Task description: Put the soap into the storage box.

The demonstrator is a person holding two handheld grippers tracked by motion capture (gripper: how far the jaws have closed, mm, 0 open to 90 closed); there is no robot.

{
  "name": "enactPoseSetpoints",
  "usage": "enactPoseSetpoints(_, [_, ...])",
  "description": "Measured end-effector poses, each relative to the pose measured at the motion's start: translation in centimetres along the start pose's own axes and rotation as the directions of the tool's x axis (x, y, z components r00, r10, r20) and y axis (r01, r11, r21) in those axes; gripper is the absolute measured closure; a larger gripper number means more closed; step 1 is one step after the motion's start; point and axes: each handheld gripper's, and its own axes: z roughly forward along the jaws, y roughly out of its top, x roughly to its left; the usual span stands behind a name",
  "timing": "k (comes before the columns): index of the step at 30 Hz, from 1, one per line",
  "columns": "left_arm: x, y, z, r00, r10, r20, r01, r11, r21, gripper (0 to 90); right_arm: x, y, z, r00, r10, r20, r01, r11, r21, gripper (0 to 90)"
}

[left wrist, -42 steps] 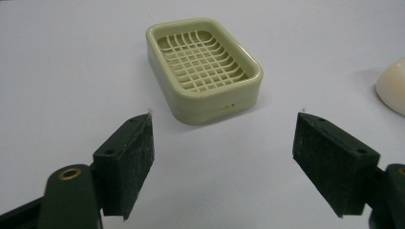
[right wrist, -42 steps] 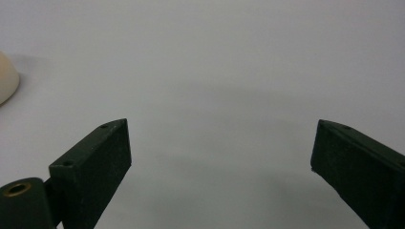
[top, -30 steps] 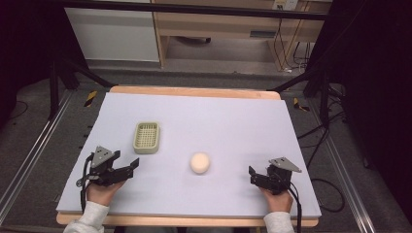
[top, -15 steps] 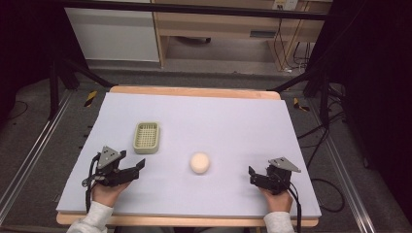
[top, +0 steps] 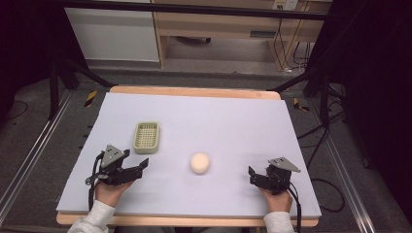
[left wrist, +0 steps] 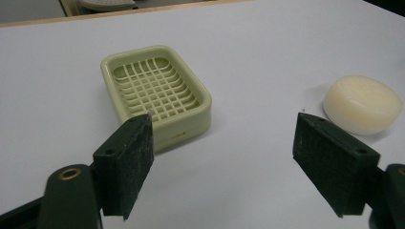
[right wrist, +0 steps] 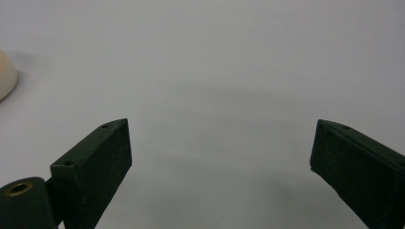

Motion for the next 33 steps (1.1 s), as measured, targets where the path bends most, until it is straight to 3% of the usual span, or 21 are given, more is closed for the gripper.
enactPoseSetpoints(16, [-1.0, 1.0, 0.2, 0.9997, 0.007, 0.023, -0.007, 0.9999, -0.007, 21.4, 0.1, -0.1, 0.0, 1.0000, -0.003, 0.003, 0.003, 1.000, 0.003, 7.4])
enactPoseSetpoints(33, [-2.8, 3.0, 1.6, 0.9988, 0.028, 0.039, -0.027, 0.9993, -0.027, 21.3, 0.1, 0.0, 0.0, 1.0000, 0.001, 0.005, -0.001, 1.000, -0.002, 7.3])
